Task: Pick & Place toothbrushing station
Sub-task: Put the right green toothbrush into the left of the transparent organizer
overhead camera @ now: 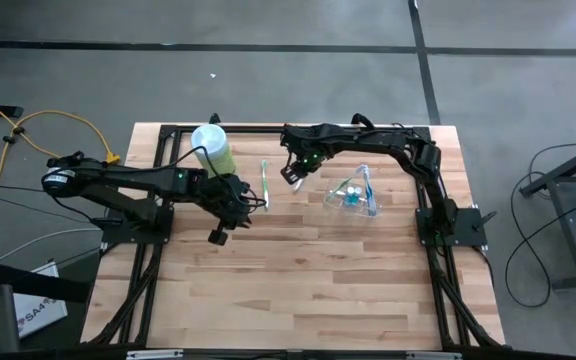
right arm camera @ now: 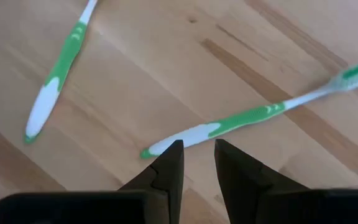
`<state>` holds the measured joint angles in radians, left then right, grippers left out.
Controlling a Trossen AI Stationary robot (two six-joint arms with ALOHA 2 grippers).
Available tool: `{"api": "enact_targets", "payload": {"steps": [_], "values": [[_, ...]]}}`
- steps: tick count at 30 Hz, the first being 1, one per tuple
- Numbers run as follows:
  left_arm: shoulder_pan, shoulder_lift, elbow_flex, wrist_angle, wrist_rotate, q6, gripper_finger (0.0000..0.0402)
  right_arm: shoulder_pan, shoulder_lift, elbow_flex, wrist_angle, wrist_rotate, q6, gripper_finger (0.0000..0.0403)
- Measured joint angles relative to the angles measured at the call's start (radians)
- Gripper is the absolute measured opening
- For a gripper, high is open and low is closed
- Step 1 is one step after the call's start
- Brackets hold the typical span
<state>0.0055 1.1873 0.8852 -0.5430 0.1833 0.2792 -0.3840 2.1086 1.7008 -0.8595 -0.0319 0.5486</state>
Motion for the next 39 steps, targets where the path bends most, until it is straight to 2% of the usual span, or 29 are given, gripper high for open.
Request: {"api": "enact_targets", "payload": {"steps": [6,14,24,34,39], "values": [[0.0,0.0,0.0,0.0,0.0,-0.048,0.0057,-0.014,0.001,0.0,0.0,0.067,0.205,0.0083],[0.0,0.0,0.0,-0.003,0.0,-0.07,0.0057,-0.041,0.008,0.0,-0.006,0.052,0.423,0.0083],[0.0,0.0,0.0,-0.016,0.0,-0.094,0.0057,-0.044,0.04,0.001,-0.046,0.052,0.517,0.0083],[-0.001,0.0,0.0,-0.028,0.001,-0.086,0.0057,-0.042,0.064,0.0,-0.034,0.025,0.507,0.0084],[-0.001,0.0,0.0,-0.029,0.001,-0.086,0.0057,-0.042,0.068,0.0,-0.003,-0.013,0.496,0.0105]]}}
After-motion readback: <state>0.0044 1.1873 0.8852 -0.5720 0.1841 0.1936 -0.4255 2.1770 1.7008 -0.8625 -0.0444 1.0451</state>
